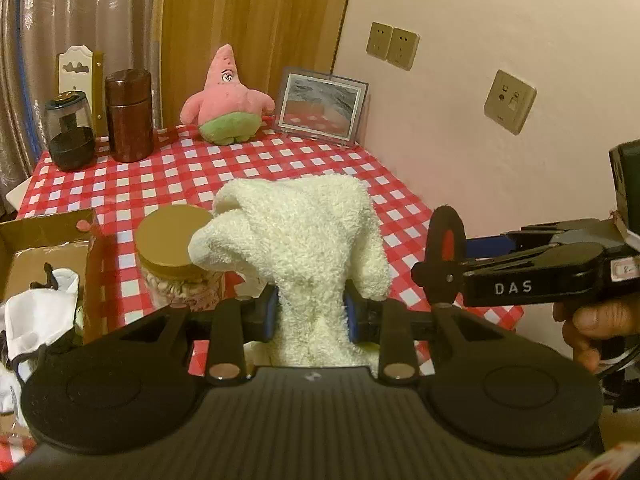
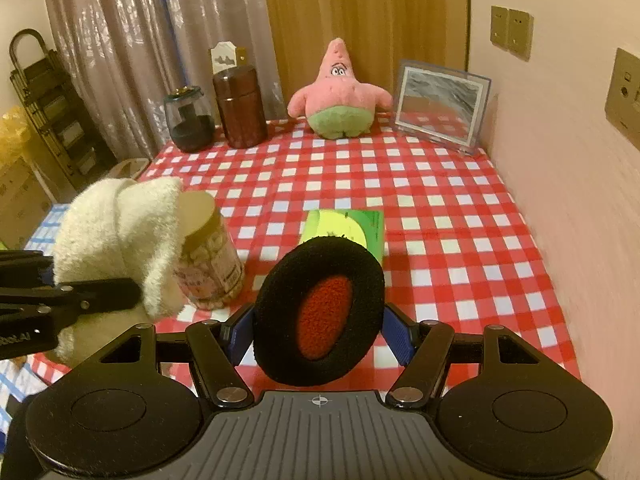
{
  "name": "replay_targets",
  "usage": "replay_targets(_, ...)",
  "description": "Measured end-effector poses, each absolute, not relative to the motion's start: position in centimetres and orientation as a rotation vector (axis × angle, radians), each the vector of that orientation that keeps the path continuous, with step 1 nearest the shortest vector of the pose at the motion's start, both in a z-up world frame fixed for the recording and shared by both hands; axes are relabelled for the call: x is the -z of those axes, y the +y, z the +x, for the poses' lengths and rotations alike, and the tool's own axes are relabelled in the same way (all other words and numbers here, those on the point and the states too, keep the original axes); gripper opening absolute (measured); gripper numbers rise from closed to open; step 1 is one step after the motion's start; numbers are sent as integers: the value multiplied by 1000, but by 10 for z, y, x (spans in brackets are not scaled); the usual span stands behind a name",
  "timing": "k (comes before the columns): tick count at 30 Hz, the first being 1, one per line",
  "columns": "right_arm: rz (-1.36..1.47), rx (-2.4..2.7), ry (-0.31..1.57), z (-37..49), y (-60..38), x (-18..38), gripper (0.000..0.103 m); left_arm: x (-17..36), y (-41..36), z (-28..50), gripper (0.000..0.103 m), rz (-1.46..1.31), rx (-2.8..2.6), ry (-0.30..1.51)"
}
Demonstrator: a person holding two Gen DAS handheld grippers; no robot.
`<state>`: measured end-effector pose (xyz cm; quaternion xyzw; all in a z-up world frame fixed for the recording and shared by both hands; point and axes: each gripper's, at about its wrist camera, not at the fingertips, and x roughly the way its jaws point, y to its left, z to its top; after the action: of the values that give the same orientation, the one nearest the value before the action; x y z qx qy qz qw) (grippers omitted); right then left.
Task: Organize soft objects
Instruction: 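Carry the towel and ear pad over to the cardboard box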
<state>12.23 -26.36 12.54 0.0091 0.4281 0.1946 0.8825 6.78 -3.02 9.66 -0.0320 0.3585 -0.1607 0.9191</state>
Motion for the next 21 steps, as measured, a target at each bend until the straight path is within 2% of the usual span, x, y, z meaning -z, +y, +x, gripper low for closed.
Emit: replay_targets(21, 6, -429, 920, 83, -241, -104, 67, -71, -9, 22, 28, -73, 261, 765)
